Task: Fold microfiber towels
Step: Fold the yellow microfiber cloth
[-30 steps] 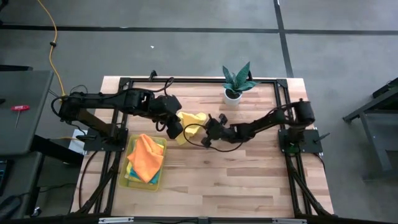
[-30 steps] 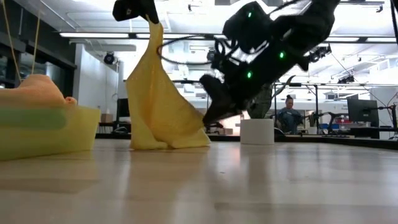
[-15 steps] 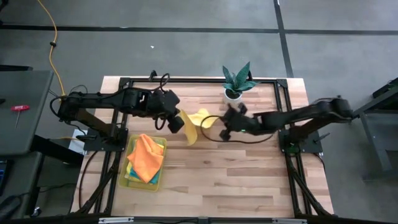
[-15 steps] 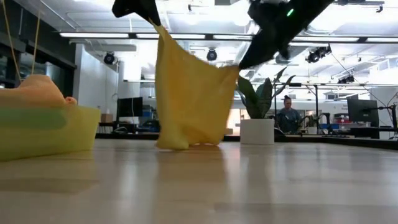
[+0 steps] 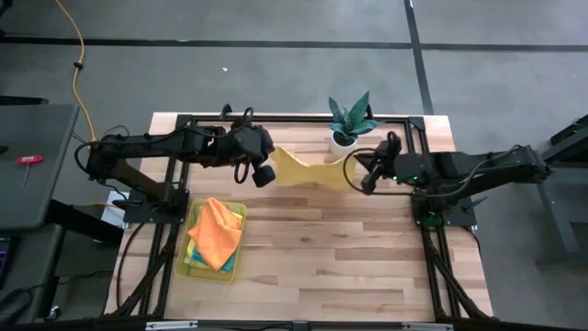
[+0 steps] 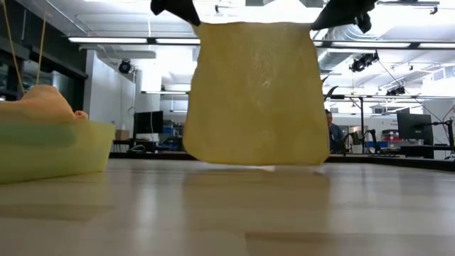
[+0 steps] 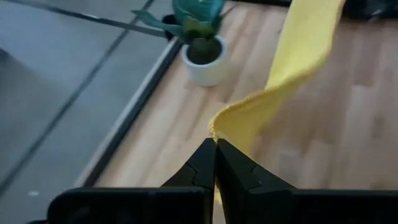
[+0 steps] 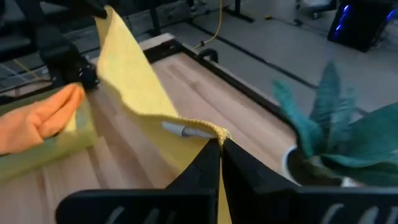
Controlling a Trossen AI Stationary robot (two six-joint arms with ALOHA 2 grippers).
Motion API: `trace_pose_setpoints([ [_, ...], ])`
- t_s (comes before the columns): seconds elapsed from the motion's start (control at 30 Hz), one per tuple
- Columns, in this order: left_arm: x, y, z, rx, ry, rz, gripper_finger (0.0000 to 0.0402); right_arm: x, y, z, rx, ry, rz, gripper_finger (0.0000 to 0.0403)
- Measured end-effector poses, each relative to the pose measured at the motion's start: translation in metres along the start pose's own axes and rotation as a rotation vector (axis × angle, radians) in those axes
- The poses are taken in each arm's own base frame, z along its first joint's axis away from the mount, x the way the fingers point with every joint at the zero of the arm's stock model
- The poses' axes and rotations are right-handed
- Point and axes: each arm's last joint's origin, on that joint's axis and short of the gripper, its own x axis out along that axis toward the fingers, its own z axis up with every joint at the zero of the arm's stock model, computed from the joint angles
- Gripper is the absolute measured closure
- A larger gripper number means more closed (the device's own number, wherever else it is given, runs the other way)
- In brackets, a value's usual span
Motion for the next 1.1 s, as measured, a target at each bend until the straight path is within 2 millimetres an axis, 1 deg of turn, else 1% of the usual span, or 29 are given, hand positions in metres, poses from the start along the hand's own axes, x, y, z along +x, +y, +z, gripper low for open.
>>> trace_pose_setpoints([
  [0.2, 0.006, 0.018, 0.003, 0.133, -0.002, 0.164, 0.0401, -0.011, -0.021, 0.006, -0.034, -0.026, -0.048, 0.0403],
  [0.3, 0.008, 0.025, 0.003, 0.186, 0.013, 0.190, 0.0401, -0.013, -0.027, 0.008, -0.022, -0.025, -0.038, 0.0403],
  [0.4, 0.010, 0.026, 0.003, 0.207, 0.021, 0.168, 0.0401, -0.012, -0.025, 0.006, -0.027, 0.002, 0.004, 0.0403],
  [0.5, 0.016, 0.017, 0.002, 0.216, 0.036, 0.158, 0.0401, -0.008, -0.019, -0.001, -0.044, 0.062, 0.023, 0.0403],
  [0.63, 0.024, -0.004, -0.002, 0.253, 0.068, 0.129, 0.0401, -0.004, -0.007, -0.015, -0.075, 0.172, 0.046, 0.0403],
  [0.77, 0.037, -0.037, -0.014, 0.260, 0.113, 0.065, 0.0401, -0.004, 0.010, -0.027, -0.091, 0.244, 0.097, 0.0403],
  [0.87, 0.047, -0.067, -0.032, 0.244, 0.167, 0.002, 0.0401, -0.005, 0.025, -0.036, -0.078, 0.285, 0.135, 0.0403],
  [0.97, 0.055, -0.096, -0.058, 0.228, 0.232, -0.026, 0.0401, -0.007, 0.043, -0.048, -0.072, 0.332, 0.170, 0.0403],
  [1.1, 0.057, -0.133, -0.094, 0.162, 0.312, -0.091, 0.0401, -0.009, 0.068, -0.069, -0.076, 0.409, 0.203, 0.0403],
])
